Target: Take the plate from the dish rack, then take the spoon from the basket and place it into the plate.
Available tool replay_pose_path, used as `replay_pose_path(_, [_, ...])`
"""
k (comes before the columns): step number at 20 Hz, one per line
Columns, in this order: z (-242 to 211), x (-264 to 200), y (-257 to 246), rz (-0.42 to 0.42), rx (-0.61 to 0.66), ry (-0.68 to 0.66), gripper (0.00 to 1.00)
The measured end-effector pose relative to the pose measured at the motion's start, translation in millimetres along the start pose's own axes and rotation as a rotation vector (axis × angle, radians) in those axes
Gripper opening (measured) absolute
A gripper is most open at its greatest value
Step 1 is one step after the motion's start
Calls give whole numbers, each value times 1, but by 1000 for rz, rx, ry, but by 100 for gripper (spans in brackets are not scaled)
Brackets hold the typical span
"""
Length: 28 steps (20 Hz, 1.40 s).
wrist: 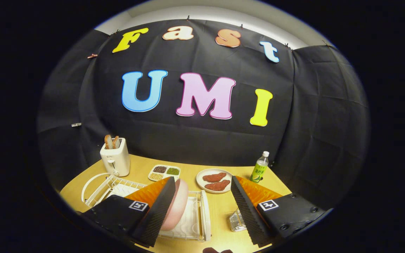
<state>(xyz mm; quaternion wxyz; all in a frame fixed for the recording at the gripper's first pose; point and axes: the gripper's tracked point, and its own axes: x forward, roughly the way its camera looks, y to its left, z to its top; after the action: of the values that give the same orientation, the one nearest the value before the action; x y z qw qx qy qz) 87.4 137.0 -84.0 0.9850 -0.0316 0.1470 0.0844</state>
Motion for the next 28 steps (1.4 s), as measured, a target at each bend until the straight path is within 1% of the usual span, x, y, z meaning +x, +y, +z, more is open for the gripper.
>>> replay_pose_path(3, [-17,22,12,-6,9,76,98])
replay_pose_path(10, [-64,61,24,-51,18,255,98])
replay_pose_path(12, [-77,71,25,-65,15,296,93])
replay_pose_path(14, [-88,76,27,-75,31,344,85])
replay_pose_path(17, [-96,79,29,-96,94,392,62])
replay_pose_path(18, [-100,79,31,-102,127,411,57])
replay_pose_path(19, [-106,77,33,-112,159,435,48])
replay_pose_path(20, [-112,77,34,-121,193,456,46])
replay_pose_path(21, [-118,75,41,-117,235,480,47])
replay_pose_path(22, [-123,73,43,-124,251,504,47])
replay_pose_path(23, [-125,70,47,-116,268,515,40])
replay_pose_path(24, [-127,73,51,-107,264,522,36])
replay_pose_path(26, [-125,71,53,-90,234,521,36])
replay_pose_path(28, [-126,72,52,-94,228,520,36])
